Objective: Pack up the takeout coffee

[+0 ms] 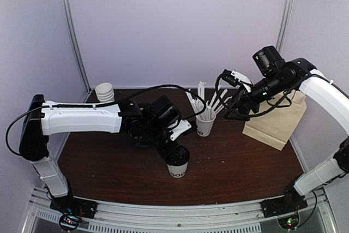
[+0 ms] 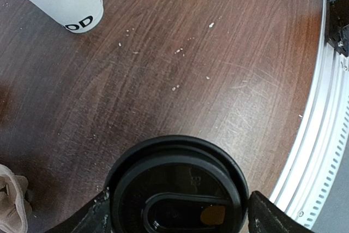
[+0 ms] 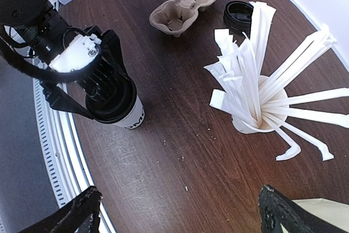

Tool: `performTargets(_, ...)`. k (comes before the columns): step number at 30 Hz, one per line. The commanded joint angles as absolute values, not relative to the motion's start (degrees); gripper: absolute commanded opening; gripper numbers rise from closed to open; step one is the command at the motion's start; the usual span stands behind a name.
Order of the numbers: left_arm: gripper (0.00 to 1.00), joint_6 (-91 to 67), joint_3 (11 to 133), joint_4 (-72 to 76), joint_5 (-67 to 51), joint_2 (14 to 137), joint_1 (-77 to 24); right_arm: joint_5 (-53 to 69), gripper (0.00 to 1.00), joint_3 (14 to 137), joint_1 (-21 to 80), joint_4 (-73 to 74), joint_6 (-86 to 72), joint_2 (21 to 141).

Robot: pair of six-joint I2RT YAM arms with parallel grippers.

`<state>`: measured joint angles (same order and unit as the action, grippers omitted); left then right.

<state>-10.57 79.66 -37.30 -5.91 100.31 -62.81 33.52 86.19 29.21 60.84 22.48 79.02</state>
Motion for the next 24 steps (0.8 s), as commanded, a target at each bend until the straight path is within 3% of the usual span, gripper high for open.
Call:
performTargets(1,0.85,-9.9,80.1,-35.9,-4.5,102.3,-63.3,34.3,1.00,85.5,28.9,59.8,21.9,79.0)
performTargets(15,0.71,-9.6,78.0,-36.6,-1.0,97.0,-63.6,34.3,1.00,85.3,28.5,59.4,22.0,78.4)
performTargets(24,0.70,-9.4,71.7,-42.8,14.2,85.0,-59.9,34.6,1.00,85.8,28.4,59.5,21.9,78.9)
